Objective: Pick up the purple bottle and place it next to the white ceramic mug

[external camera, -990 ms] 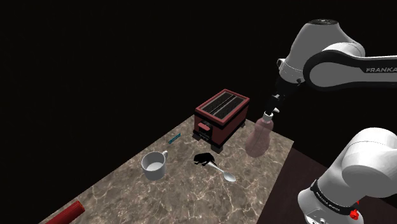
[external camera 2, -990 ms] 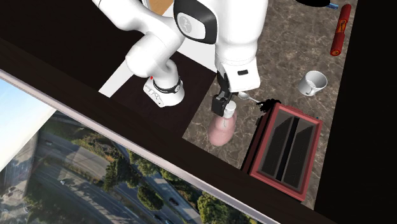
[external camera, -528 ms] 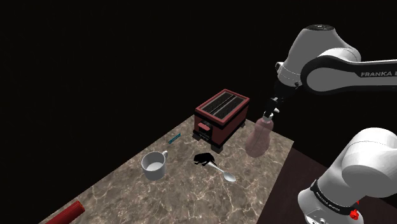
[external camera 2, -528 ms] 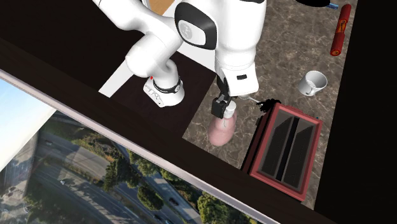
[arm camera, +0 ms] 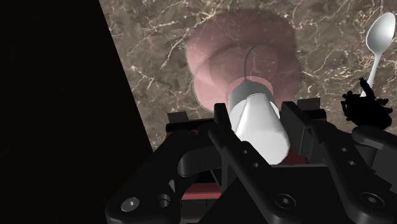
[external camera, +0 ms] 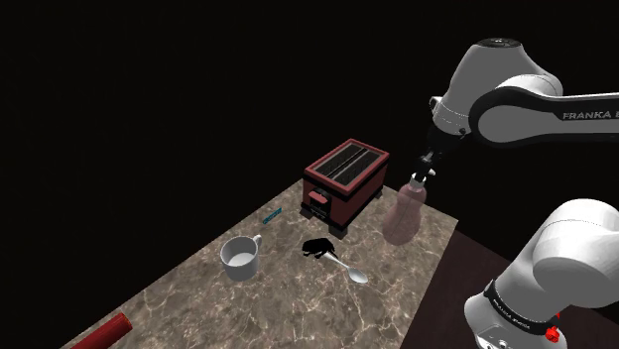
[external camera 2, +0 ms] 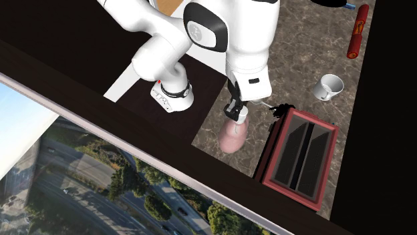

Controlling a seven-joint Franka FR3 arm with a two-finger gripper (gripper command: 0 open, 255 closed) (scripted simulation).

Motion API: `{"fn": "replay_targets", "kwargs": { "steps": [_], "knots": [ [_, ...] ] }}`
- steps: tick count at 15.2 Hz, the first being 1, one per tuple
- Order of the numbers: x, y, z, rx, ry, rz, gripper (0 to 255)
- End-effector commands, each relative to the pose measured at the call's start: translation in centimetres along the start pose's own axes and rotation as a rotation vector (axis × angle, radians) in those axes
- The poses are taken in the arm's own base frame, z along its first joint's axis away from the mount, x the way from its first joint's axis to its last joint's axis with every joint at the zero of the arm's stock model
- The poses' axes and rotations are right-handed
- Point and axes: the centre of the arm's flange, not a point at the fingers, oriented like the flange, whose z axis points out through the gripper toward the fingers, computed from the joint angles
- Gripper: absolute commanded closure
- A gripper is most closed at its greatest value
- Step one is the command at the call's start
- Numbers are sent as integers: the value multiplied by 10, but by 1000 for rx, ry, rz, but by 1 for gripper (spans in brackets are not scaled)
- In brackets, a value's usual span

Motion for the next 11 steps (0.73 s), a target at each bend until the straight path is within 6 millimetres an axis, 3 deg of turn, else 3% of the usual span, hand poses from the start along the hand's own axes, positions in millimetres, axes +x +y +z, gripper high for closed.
{"fn": "replay_targets", "kwargs": {
  "steps": [1,4,11],
  "knots": [
    [0,0,0,0,0,0,255],
    [0,0,0,0,0,0,255],
    [5,3,-36,0,0,0,255]
  ]
}}
